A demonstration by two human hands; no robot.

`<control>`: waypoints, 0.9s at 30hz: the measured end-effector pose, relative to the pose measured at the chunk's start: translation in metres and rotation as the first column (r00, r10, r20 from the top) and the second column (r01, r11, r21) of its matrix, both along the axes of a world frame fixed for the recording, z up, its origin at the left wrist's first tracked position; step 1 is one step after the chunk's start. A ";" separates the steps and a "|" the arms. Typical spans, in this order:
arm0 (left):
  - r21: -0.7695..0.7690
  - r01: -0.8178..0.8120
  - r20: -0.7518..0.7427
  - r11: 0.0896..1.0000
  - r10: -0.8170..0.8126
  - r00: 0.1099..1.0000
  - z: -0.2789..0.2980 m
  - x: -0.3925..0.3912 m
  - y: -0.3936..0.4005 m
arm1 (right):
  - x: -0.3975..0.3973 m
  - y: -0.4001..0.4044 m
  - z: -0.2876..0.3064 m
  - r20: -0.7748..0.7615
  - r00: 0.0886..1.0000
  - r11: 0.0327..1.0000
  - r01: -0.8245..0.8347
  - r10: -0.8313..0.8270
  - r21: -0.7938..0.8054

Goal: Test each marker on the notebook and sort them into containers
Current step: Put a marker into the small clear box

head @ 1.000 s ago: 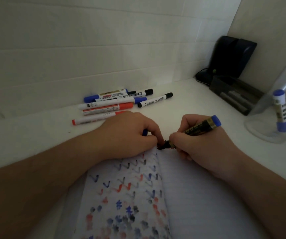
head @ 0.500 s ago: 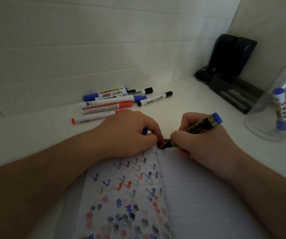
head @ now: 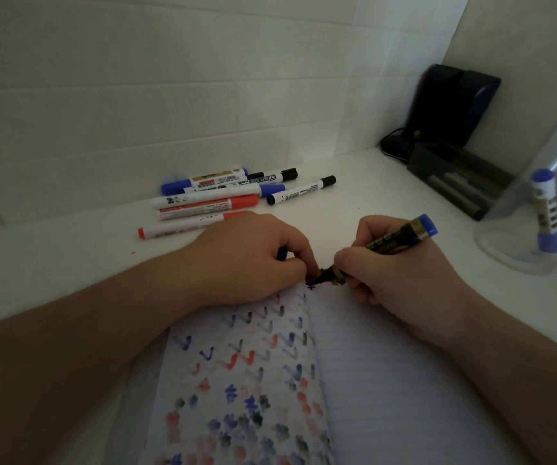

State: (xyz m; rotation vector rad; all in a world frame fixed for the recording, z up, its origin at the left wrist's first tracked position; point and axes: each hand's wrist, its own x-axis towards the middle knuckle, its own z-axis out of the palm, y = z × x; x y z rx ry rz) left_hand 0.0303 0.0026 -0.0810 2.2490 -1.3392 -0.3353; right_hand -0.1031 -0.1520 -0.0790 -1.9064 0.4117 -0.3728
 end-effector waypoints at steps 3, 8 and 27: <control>-0.001 -0.001 0.009 1.000 0.001 1.000 0.000 0.000 0.001 | 0.000 -0.002 -0.003 0.004 1.000 1.000 0.002 -0.002 -0.029; 0.007 -0.009 0.021 1.000 0.009 1.000 0.001 -0.002 0.001 | -0.001 -0.001 -0.001 -0.018 0.999 0.999 -0.037 0.037 -0.025; -0.246 0.037 -0.044 0.968 -0.049 0.998 0.004 0.000 0.004 | 0.000 -0.023 0.006 0.223 0.975 0.737 -0.167 0.022 0.655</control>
